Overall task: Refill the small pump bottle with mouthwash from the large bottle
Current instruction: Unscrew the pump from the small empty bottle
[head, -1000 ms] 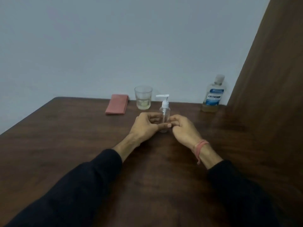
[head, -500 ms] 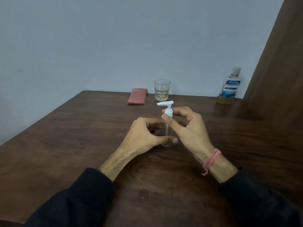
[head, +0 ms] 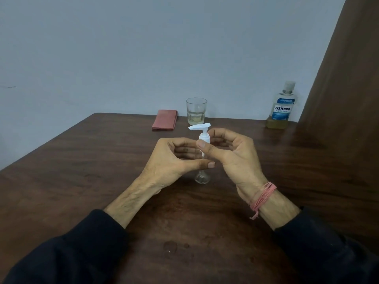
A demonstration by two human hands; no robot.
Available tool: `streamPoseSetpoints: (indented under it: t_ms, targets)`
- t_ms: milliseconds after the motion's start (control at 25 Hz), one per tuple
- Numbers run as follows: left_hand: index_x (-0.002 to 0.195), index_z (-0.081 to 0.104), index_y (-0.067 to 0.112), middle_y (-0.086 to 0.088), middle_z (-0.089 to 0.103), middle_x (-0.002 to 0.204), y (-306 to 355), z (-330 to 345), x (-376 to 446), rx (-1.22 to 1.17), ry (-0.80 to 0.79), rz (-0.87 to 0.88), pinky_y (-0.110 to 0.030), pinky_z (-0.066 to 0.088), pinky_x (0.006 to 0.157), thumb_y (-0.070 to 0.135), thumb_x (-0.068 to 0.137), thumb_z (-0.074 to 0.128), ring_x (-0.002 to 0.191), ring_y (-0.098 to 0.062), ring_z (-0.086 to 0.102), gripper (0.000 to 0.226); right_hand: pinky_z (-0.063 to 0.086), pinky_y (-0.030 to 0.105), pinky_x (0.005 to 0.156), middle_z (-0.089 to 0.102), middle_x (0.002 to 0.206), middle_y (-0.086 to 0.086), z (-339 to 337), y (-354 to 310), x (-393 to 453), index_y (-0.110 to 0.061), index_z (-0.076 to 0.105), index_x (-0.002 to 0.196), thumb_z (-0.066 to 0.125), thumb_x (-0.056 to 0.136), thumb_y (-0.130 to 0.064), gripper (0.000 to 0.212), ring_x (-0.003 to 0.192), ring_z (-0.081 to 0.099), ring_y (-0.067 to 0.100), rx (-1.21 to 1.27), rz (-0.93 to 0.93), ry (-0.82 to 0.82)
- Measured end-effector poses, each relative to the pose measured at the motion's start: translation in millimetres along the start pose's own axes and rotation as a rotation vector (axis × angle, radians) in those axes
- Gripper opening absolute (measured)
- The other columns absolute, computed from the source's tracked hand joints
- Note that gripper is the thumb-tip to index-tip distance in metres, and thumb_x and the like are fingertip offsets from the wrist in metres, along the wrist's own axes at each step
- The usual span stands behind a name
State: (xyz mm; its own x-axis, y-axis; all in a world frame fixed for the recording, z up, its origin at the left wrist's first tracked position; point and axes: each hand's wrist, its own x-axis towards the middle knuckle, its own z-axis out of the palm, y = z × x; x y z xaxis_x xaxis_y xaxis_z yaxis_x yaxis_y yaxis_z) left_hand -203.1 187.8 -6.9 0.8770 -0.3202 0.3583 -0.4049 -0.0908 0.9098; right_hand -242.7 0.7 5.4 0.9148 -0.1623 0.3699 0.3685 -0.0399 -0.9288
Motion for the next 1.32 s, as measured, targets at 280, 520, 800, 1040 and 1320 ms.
streamPoseSetpoints:
  t_ms: [280, 520, 800, 1040, 1320]
  targets:
    - [0.11, 0.089, 0.015, -0.001, 0.091, 0.103, 1.0, -1.4, -0.5, 0.006, 0.028, 0.006, -0.037, 0.07, 0.1, 0.012, 0.074, 0.106, 0.1, -0.019, 0.09, 0.041, 0.062, 0.042, 0.098, 0.082, 0.115, -0.001, 0.1, 2.0, -0.9, -0.025, 0.082, 0.118, 0.084, 0.094, -0.025, 0.025, 0.113, 0.075, 0.019, 0.025, -0.023, -0.1]
    - [0.118, 0.087, 0.013, -0.001, 0.091, 0.106, 0.1, 1.8, -2.2, 0.01, 0.02, 0.012, -0.043, 0.069, 0.104, 0.014, 0.076, 0.105, 0.104, -0.019, 0.089, 0.045, 0.064, 0.034, 0.075, 0.08, 0.111, 0.003, 1.5, 4.2, -2.5, -0.017, 0.072, 0.112, 0.091, 0.086, -0.021, 0.031, 0.107, 0.075, 0.018, 0.06, -0.03, -0.053]
    - [0.116, 0.088, 0.014, 0.0, 0.091, 0.105, 1.9, 2.9, -2.6, 0.006, 0.017, -0.009, -0.039, 0.07, 0.102, 0.016, 0.073, 0.107, 0.102, -0.017, 0.089, 0.047, 0.058, 0.025, 0.08, 0.079, 0.114, 0.005, 2.4, 1.4, -5.9, -0.021, 0.078, 0.121, 0.075, 0.095, -0.018, 0.026, 0.1, 0.072, 0.014, 0.115, -0.022, -0.099]
    - [0.117, 0.088, 0.014, -0.002, 0.091, 0.106, 1.4, 3.2, -2.9, 0.007, 0.021, 0.014, -0.043, 0.069, 0.104, 0.026, 0.071, 0.106, 0.104, -0.021, 0.089, 0.051, 0.061, 0.026, 0.072, 0.079, 0.112, 0.006, 5.1, 3.1, -5.1, -0.019, 0.072, 0.109, 0.087, 0.091, -0.016, 0.023, 0.107, 0.075, 0.021, 0.096, -0.026, -0.011]
    - [0.117, 0.088, 0.015, 0.0, 0.091, 0.105, 2.1, 3.9, -2.0, 0.029, 0.03, 0.002, -0.042, 0.069, 0.104, 0.022, 0.072, 0.107, 0.103, -0.018, 0.089, 0.049, 0.06, 0.026, 0.074, 0.078, 0.115, 0.004, 5.0, 0.7, -7.7, -0.023, 0.073, 0.119, 0.079, 0.087, -0.027, 0.033, 0.107, 0.074, 0.021, 0.102, -0.043, -0.064]
